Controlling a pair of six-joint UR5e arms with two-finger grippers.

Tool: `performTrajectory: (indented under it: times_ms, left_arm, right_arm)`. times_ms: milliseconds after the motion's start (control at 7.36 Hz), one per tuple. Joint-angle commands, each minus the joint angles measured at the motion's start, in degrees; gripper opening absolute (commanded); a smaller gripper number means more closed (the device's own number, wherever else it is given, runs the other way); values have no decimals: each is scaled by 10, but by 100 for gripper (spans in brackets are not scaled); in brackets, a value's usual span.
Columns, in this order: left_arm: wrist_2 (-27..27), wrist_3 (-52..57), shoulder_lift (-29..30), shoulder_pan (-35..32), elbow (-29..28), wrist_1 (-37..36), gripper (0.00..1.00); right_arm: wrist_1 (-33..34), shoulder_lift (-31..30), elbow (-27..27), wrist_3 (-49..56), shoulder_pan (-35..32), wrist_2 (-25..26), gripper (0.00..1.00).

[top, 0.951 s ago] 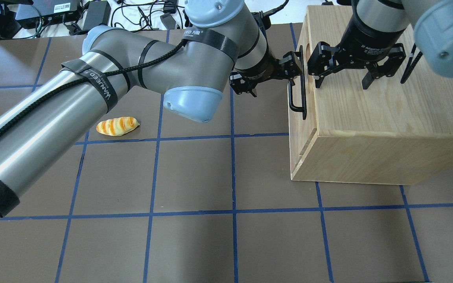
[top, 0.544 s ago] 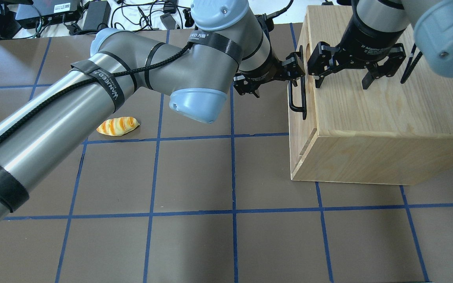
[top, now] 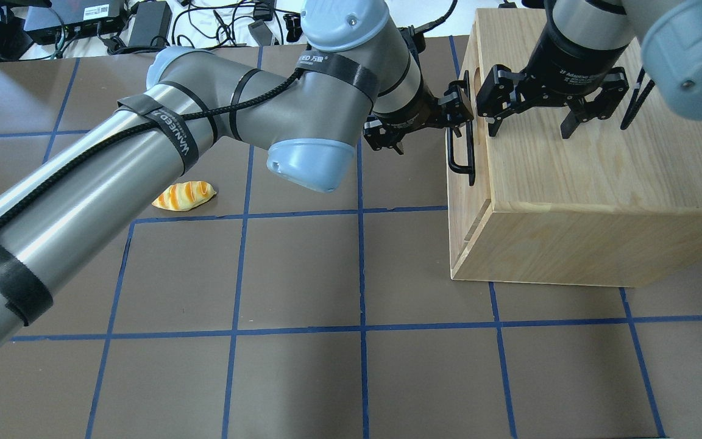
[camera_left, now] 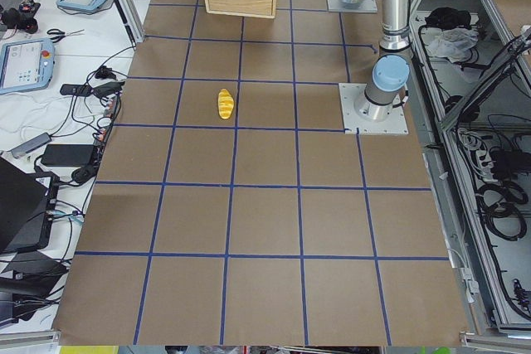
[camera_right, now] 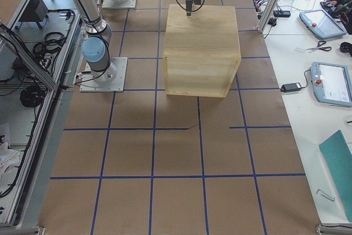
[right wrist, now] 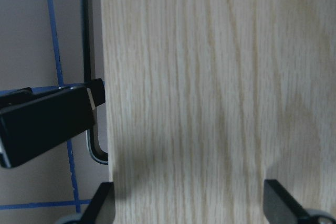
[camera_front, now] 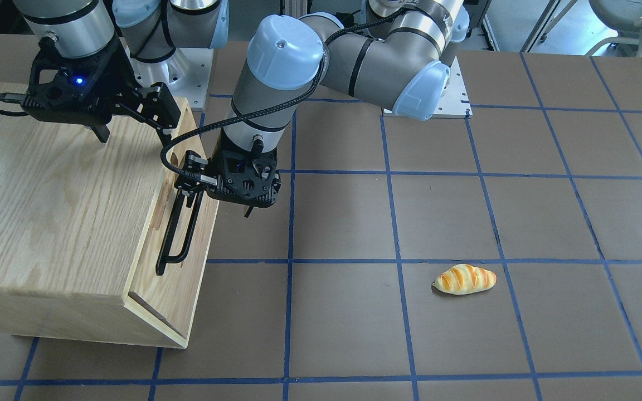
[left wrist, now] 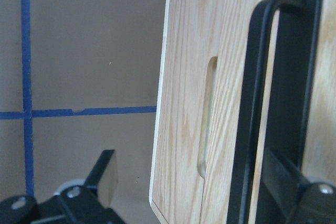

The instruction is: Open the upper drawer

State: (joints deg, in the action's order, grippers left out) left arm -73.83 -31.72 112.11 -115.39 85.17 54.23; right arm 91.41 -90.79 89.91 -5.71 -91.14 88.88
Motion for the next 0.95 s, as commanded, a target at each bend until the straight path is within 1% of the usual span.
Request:
performTrajectory:
  times_ms: [0, 816]
  left_arm:
    - [0, -1, 6, 0, 0, 0, 100]
    - [-11, 17, 10, 1, 0, 0, 100]
  right_arm:
    - [0, 0, 0, 0, 0, 0, 100]
    - [0, 0, 0, 0, 0, 0, 100]
